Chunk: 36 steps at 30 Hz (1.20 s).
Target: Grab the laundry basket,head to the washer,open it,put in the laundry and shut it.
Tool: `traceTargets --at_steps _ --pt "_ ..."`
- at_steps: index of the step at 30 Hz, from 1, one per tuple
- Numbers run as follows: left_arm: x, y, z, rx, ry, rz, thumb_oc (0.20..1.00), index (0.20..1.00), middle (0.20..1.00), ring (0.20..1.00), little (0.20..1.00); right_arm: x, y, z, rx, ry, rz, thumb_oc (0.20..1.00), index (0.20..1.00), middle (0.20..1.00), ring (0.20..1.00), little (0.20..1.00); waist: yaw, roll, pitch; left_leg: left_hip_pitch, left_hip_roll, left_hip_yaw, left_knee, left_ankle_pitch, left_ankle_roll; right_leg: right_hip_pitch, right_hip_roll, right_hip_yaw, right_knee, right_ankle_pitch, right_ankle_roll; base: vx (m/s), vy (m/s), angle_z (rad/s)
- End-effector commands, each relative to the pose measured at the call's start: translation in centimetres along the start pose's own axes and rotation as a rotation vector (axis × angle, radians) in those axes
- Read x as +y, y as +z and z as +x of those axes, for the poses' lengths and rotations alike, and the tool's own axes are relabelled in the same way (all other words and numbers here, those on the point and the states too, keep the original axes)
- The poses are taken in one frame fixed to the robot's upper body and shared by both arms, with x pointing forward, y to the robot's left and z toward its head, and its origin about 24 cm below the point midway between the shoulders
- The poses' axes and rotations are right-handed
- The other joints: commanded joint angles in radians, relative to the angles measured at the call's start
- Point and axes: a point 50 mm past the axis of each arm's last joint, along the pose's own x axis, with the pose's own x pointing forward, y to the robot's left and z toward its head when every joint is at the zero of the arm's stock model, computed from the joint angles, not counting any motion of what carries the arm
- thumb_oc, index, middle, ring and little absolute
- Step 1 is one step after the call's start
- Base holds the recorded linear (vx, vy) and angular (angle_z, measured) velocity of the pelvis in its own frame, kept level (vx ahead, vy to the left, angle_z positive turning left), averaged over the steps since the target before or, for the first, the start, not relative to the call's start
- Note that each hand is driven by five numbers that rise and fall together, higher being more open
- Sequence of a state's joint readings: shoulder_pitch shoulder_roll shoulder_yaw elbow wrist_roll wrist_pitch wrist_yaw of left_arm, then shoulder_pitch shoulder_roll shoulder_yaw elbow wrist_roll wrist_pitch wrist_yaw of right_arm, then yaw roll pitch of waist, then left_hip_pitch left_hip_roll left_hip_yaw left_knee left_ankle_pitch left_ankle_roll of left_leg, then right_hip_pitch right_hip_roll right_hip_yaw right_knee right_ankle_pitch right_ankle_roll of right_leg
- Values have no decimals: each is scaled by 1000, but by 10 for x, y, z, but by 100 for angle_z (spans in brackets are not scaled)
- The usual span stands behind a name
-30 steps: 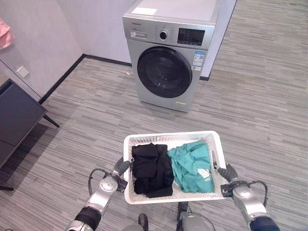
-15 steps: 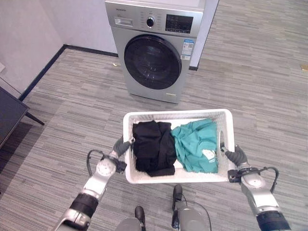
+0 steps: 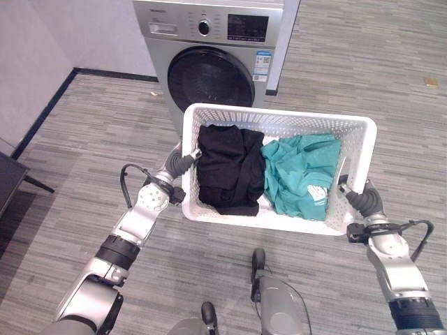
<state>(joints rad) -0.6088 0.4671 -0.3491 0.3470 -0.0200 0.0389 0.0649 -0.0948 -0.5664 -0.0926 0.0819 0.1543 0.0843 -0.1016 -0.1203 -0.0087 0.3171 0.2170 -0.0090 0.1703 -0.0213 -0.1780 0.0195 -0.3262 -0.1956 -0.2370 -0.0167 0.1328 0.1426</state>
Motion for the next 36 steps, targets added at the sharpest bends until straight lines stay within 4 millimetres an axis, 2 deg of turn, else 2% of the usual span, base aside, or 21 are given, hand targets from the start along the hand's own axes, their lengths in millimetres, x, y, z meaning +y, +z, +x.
traceTargets --at_steps 1,4,5,6,7,8,9,10,12,16,18,19,20,22,24,25,26,27,31,32,36 --pt "59 21 10 -86 226 45 200 200 200 200 200 -43 34 15 -148 -90 -31 200 200 200 200 200 -15 -26 -111 51 -7 -47 58 -129 -4 26 -4 -14 27 53 58 314 -128 18" --pt "49 18 14 -68 201 20 200 200 200 200 200 -43 36 14 -155 -84 -42 200 200 200 200 200 -31 -22 -132 71 15 -53 67 -143 -17 42 13 3 53 54 43 299 -156 32" --pt "40 16 16 -55 185 1 200 200 200 200 200 -40 40 12 -173 -71 -43 200 200 200 200 200 -46 -5 -144 73 63 -58 123 -134 -40 49 50 17 100 20 19 381 -253 44" --pt "37 13 15 -45 180 -12 200 200 200 200 200 -36 40 11 -181 -58 -34 200 200 200 200 200 -49 3 -155 64 91 -57 183 -79 -63 61 76 16 117 -2 -2 366 -262 32" --pt "37 13 15 -45 180 -11 200 200 200 200 200 -36 40 11 -181 -58 -34 200 200 200 200 200 -51 0 -157 60 89 -59 184 -75 -65 59 73 16 115 1 -5 344 -336 2" --pt "35 9 13 -31 175 -28 200 200 200 200 200 -29 46 12 -205 -33 -20 200 200 200 200 200 -32 -3 -159 -26 146 -57 422 66 -89 127 114 6 116 -46 -51 210 -237 -1" --pt "35 9 13 -31 175 -28 200 200 200 200 200 -29 46 12 -205 -33 -20 200 200 200 200 200 -32 -3 -159 -26 146 -57 422 66 -89 127 114 6 116 -46 -51 311 -383 -14" --pt "36 7 11 -26 176 -32 200 200 200 200 200 -25 49 13 -220 -22 -5 200 200 200 200 200 -26 -16 -158 -90 167 -73 562 141 -97 159 134 4 99 -60 -86 181 -251 -35" --pt "38 3 6 -15 190 -37 200 200 200 200 200 -20 55 15 -243 -13 -3 200 200 200 200 200 6 -44 -140 -198 193 -91 753 214 -74 223 165 21 88 -115 -137 314 -379 -37" --pt "34 8 8 -27 178 -37 200 200 200 200 200 -19 59 16 -254 -15 -3 200 200 200 200 200 30 -71 -121 -297 263 -78 720 194 -54 270 157 28 107 -158 -141 205 -105 1" --pt "32 10 11 -33 171 -42 200 200 200 200 200 -22 67 20 -282 -22 -10 200 200 200 200 200 50 -80 -124 -306 296 -50 448 178 -75 306 135 30 90 -168 -113 249 77 5" --pt "32 11 11 -34 171 -42 200 200 200 200 200 -22 67 20 -282 -22 -10 200 200 200 200 200 50 -84 -125 -301 291 -45 434 189 -73 304 131 31 87 -163 -114 197 168 -7" --pt "32 10 12 -32 168 -41 200 200 200 200 200 -24 74 23 -306 -18 -21 200 200 200 200 200 69 -79 -129 -288 290 -60 221 217 -101 329 123 41 70 -170 -97 193 170 -19" --pt "34 8 11 -25 172 -32 200 200 200 200 200 -23 76 25 -313 -9 -26 200 200 200 200 200 93 -68 -132 -303 279 -113 111 270 -127 356 131 53 56 -179 -91 239 180 -40" --pt "41 8 10 -30 200 -13 200 200 200 200 200 -20 79 28 -322 1 -31 200 200 200 200 200 128 -59 -124 -330 239 -213 47 300 -146 386 136 74 46 -188 -87 206 128 -36" --pt "42 8 10 -30 201 -13 200 200 200 200 200 -20 79 28 -322 2 -30 200 200 200 200 200 126 -60 -122 -328 239 -214 47 298 -147 389 135 73 46 -190 -87 212 167 -35" --pt "52 11 7 -55 238 9 200 200 200 200 200 -15 82 30 -331 14 -25 200 200 200 200 200 149 -51 -119 -334 207 -327 35 291 -166 402 141 117 40 -194 -80 128 183 -36" --pt "58 14 5 -72 257 23 200 200 200 200 200 -13 82 32 -331 19 -23 200 200 200 200 200 150 -44 -118 -335 198 -359 42 287 -170 401 139 132 34 -183 -74 122 185 -31" --pt "68 20 1 -110 290 62 200 200 200 200 200 -13 79 36 -312 14 -26 200 200 200 200 200 147 -25 -142 -327 202 -331 91 235 -170 417 100 159 6 -171 -51 125 309 -67" --pt "75 25 0 -136 313 85 200 200 200 200 200 -12 80 37 -315 17 -25 200 200 200 200 200 152 -19 -156 -333 171 -327 154 180 -153 432 53 178 -5 -165 -30 99 261 -16" --pt "84 42 2 -195 335 134 200 200 200 200 200 -13 81 39 -304 5 -35 200 200 200 200 200 157 -11 -171 -315 99 -272 229 97 -100 413 -38 219 72 -174 7 148 497 -27"
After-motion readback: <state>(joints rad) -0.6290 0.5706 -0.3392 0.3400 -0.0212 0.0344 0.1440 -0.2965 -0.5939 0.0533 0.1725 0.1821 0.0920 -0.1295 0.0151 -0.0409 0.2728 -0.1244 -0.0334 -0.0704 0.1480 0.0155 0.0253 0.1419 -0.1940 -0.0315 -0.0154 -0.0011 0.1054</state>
